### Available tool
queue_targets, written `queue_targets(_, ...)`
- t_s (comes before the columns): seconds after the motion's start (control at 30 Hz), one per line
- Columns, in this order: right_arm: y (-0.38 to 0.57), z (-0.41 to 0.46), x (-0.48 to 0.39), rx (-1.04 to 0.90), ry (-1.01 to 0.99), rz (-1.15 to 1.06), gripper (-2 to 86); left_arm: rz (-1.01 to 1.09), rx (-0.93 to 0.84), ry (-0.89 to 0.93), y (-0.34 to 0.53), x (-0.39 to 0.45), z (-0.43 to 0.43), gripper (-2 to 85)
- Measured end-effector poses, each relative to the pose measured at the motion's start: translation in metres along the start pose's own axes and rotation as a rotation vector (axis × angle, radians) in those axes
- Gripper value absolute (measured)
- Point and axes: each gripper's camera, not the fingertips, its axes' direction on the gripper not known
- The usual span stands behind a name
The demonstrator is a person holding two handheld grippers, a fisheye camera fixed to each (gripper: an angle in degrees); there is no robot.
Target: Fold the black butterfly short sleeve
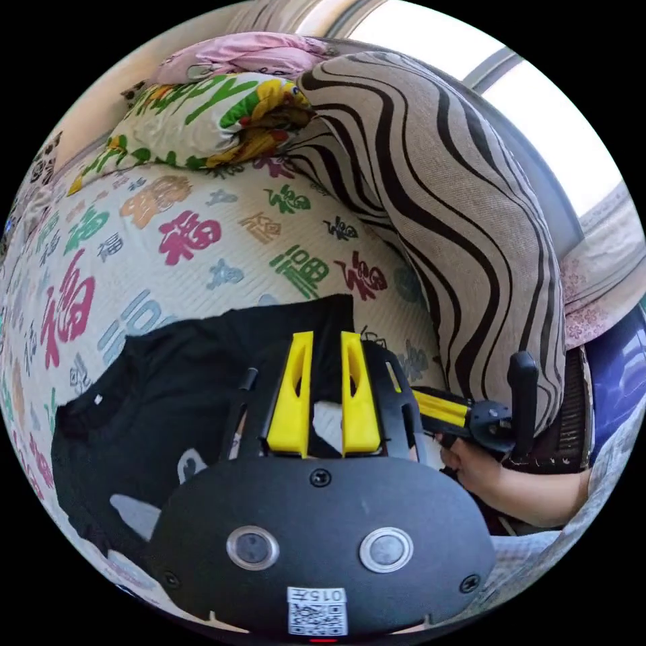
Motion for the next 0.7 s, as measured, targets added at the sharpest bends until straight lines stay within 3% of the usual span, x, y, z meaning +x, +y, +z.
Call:
queue_targets(0.2, -0.028, 0.013, 0.009, -0.054, -0.044, 0.034, 5.8, 0.134, -0.156, 0.021, -0.091, 0.038, 0.094, 8.6)
queue_targets(0.37, -0.043, 0.017, 0.007, -0.093, -0.033, 0.028, 0.7, 0.170, -0.335, -0.118, -0.116, 0.046, 0.159, 4.6)
queue_targets(0.5, -0.051, 0.006, 0.017, -0.083, -0.059, 0.042, -0.5, 0.107, -0.294, -0.075, -0.122, 0.031, 0.154, 0.5)
queue_targets(0.63, -0.060, -0.018, 0.036, -0.006, -0.031, 0.090, -0.6, -0.003, -0.108, 0.130, -0.130, 0.002, 0.125, -0.2)
queue_targets(0.7, -0.065, -0.025, 0.039, 0.005, -0.021, 0.075, -0.6, -0.055, -0.101, 0.170, -0.132, -0.013, 0.124, -0.3)
